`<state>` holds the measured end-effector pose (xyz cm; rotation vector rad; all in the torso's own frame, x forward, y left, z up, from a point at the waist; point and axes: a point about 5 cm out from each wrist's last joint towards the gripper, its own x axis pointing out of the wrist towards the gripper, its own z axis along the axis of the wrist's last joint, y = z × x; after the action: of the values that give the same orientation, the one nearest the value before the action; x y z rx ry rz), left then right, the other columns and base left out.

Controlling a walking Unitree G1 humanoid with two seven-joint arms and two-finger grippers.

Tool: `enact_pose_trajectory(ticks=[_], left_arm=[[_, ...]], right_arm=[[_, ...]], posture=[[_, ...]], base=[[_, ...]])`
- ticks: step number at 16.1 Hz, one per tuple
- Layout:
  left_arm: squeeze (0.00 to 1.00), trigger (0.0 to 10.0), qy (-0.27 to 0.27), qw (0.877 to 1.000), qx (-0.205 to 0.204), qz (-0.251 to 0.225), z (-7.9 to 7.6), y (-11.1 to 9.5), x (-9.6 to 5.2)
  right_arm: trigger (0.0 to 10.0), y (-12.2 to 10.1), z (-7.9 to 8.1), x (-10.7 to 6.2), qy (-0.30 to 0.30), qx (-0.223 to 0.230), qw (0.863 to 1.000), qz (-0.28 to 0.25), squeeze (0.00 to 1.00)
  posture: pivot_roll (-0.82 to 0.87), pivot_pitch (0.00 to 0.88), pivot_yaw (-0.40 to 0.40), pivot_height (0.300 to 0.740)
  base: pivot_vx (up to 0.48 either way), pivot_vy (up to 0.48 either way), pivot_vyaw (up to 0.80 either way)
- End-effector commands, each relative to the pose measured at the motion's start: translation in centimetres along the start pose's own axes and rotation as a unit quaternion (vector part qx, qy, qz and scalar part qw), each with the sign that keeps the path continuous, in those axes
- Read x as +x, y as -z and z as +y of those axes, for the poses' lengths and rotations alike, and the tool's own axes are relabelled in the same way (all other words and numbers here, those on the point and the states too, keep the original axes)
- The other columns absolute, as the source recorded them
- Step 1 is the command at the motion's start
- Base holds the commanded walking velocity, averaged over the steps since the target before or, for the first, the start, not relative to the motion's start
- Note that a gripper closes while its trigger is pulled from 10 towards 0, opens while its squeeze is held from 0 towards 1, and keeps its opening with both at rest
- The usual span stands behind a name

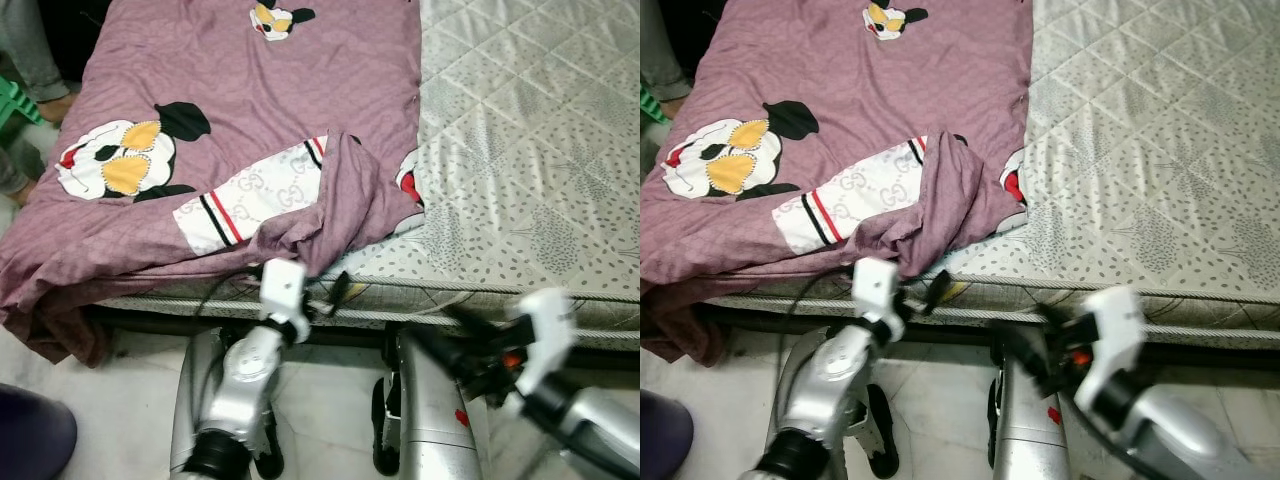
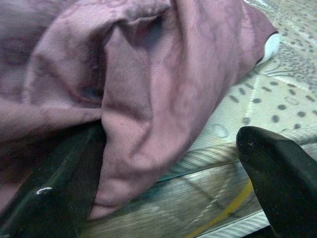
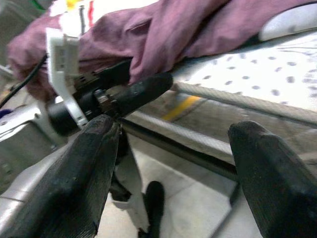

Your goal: Clean up the room

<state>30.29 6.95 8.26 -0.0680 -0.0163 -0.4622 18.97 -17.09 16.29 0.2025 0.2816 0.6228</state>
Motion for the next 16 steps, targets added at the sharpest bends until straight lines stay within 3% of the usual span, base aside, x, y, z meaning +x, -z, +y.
enact_pose_trajectory(ticks=[1,3,6,7,8,9,11,12,14,15,16], left_arm=[[0.00,10.0,-0.028,0.999,0.012,0.037,1.8,1.4,-1.0],[0.00,10.0,-0.042,0.998,0.018,0.034,3.0,0.8,-0.5],[0.00,10.0,-0.041,0.999,0.018,0.022,2.9,0.0,0.2],[0.00,10.0,-0.036,0.999,0.018,0.014,2.8,-0.5,0.6],[0.00,10.0,-0.033,0.999,0.020,0.014,2.8,-0.5,0.6],[0.00,10.0,-0.033,0.999,0.021,0.014,2.8,-0.5,0.6],[0.00,10.0,-0.035,0.999,0.027,0.013,3.6,-0.6,0.3],[0.00,10.0,-0.040,0.999,0.032,0.016,4.1,-0.6,0.1],[0.00,10.0,-0.065,0.997,0.038,0.023,5.5,-0.5,-0.4],[0.00,10.0,-0.085,0.995,0.037,0.019,6.2,-0.6,-0.6],[0.00,10.0,-0.098,0.994,0.038,0.012,6.5,-0.9,-0.8]], right_arm=[[10.0,1.2,0.5,-0.6,-0.028,0.009,0.999,0.021,0.00],[10.0,1.4,-0.6,-1.8,-0.016,0.001,1.000,0.025,0.00],[10.0,0.7,-1.4,-3.1,-0.022,-0.038,0.999,0.013,0.00],[10.0,-0.8,-2.7,-3.5,-0.017,-0.049,0.998,-0.020,0.00],[10.0,-2.4,-3.4,-3.8,0.000,-0.038,0.997,-0.067,0.00],[10.0,-2.8,-3.5,-4.0,0.007,-0.036,0.996,-0.082,0.00],[10.0,-2.5,-2.8,-5.3,0.051,-0.018,0.993,-0.106,0.00],[10.0,-1.6,-2.6,-6.2,0.086,-0.051,0.991,-0.089,0.00],[10.0,-0.2,-2.6,-7.8,0.188,-0.094,0.975,-0.078,0.00],[10.0,-0.1,-3.4,-7.5,0.249,-0.134,0.956,-0.084,0.00],[10.0,-0.3,-3.7,-6.6,0.260,-0.118,0.952,-0.107,0.00]], posture=[[-0.22,0.272,0.056,0.519],[-0.23,0.247,0.069,0.519],[-0.23,0.230,0.081,0.519],[-0.23,0.216,0.093,0.519],[-0.23,0.209,0.097,0.519],[-0.23,0.209,0.097,0.519],[-0.23,0.213,0.100,0.519],[-0.23,0.219,0.103,0.519],[-0.24,0.229,0.119,0.519],[-0.24,0.225,0.129,0.519],[-0.23,0.217,0.139,0.519]], base=[[0.000,0.000,0.00],[0.000,0.000,0.00],[0.000,0.000,0.00],[0.000,0.000,0.00],[0.000,0.000,0.00],[0.000,0.000,0.00],[0.000,0.000,0.00],[0.000,0.000,0.00],[0.000,0.000,0.00],[0.000,0.000,0.00],[0.000,0.000,0.00]])
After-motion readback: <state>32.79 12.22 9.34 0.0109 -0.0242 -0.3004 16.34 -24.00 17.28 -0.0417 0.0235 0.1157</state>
